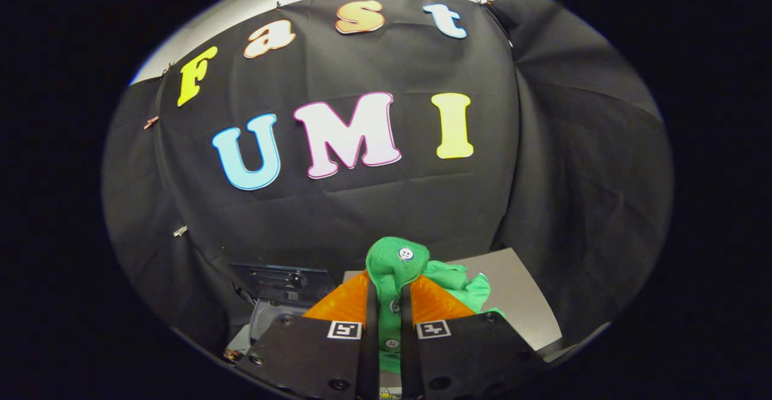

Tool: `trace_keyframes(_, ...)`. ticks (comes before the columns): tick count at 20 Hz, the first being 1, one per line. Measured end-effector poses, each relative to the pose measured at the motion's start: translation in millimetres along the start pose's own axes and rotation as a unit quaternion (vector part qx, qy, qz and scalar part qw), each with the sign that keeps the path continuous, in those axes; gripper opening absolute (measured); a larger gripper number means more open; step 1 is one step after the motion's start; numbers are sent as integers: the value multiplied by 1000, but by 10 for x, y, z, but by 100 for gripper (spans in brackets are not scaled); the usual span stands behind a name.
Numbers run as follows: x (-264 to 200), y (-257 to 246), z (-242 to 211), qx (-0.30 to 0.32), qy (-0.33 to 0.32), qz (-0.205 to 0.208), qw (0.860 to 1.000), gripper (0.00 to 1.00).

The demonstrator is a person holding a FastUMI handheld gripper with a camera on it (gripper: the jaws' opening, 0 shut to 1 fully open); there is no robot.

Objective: Put the clothes into the washing machine and then close the washing machine lid.

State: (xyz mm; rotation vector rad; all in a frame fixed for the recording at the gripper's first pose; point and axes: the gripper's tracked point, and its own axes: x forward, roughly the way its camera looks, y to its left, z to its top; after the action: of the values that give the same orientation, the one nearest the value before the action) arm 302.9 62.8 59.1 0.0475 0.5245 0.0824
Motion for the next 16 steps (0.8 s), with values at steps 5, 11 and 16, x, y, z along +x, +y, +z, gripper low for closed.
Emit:
trace_keyframes(5, -50, 783, 80, -15, -9, 34, 999, 18)
trace_keyframes(11, -24, 1706, -55, -14, -1, 89, 996, 18)
trace_keyframes(16, 53, 2319, -250, -20, 13, 123, 992, 18)
